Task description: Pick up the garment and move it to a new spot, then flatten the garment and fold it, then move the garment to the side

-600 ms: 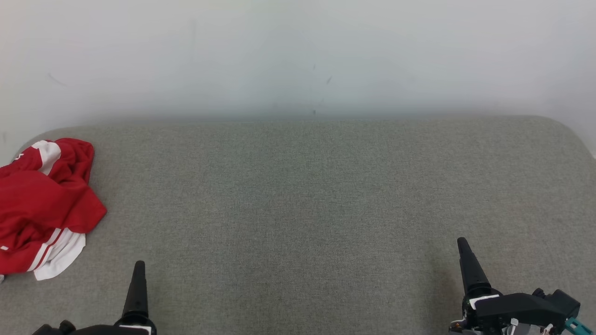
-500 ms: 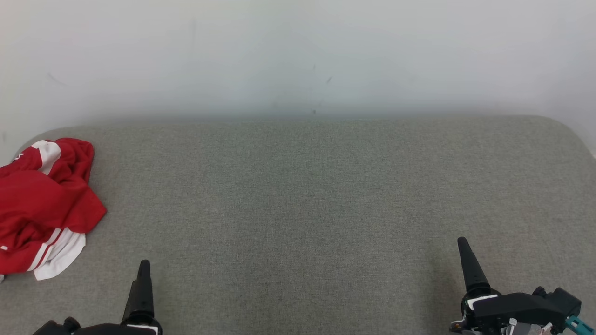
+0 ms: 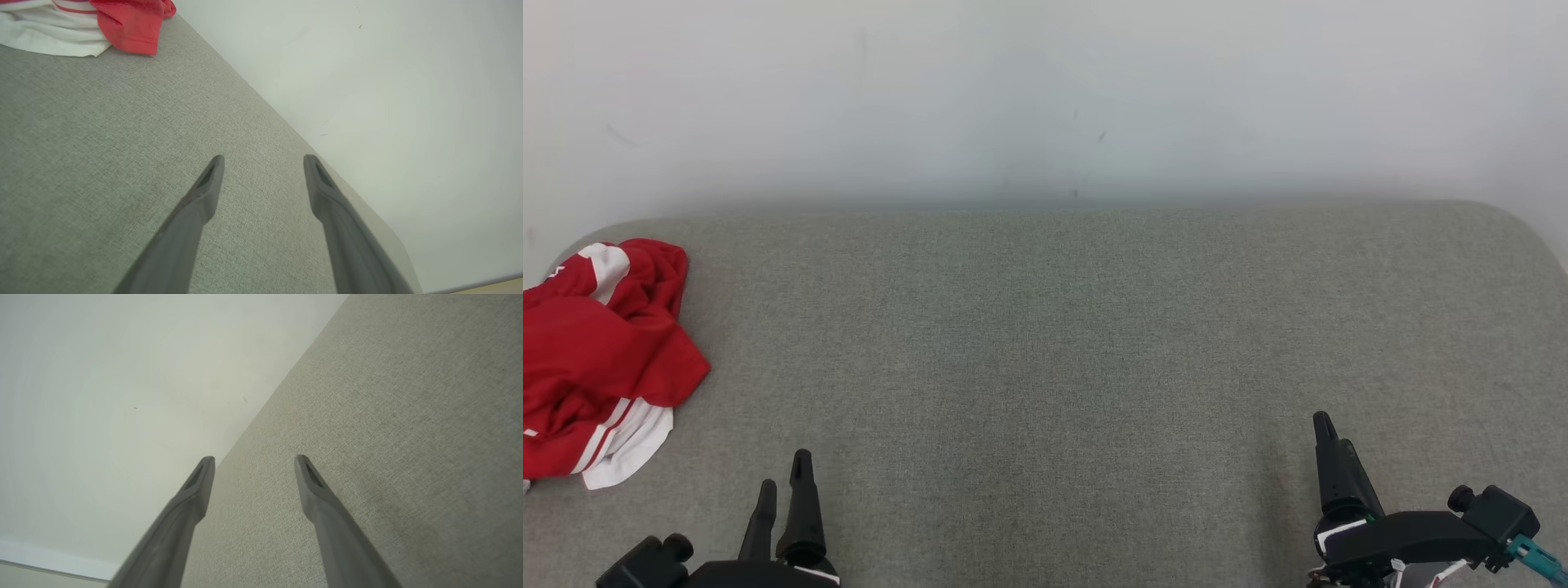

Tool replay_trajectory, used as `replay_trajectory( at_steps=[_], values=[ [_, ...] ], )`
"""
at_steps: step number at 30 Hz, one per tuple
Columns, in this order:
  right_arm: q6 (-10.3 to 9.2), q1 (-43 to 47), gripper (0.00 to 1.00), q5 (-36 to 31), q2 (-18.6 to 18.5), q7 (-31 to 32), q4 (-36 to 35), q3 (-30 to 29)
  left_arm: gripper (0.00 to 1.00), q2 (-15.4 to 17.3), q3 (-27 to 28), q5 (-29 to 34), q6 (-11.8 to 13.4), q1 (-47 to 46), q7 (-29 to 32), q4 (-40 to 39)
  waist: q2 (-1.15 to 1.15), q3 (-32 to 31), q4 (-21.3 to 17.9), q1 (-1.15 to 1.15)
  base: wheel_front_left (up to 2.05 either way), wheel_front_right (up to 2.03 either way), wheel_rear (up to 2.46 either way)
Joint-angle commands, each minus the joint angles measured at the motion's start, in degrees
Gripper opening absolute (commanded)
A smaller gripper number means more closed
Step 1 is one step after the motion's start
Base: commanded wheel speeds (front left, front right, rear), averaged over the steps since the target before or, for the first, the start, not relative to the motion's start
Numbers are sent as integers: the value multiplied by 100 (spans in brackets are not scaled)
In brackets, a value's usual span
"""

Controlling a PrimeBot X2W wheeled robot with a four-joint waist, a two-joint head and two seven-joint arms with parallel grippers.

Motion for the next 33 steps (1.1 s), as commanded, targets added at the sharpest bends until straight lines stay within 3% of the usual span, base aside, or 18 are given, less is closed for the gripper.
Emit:
replay_trajectory(
  at_steps=[1,14,33],
  values=[
    [-4,-105,100,-251,-20,-77,-77,21,100,41,-44,349,48,-11,-84,-100,0,1,2,0,0,0,0],
    [-5,-97,100,-1402,-24,-305,26,103,100,85,-368,1700,153,4,-321,-17,0,-13,4,0,0,0,0],
    [-6,-43,100,-2640,-28,-510,166,175,100,240,-788,2971,371,34,-619,-11,0,-47,-21,0,0,0,0]
  ],
)
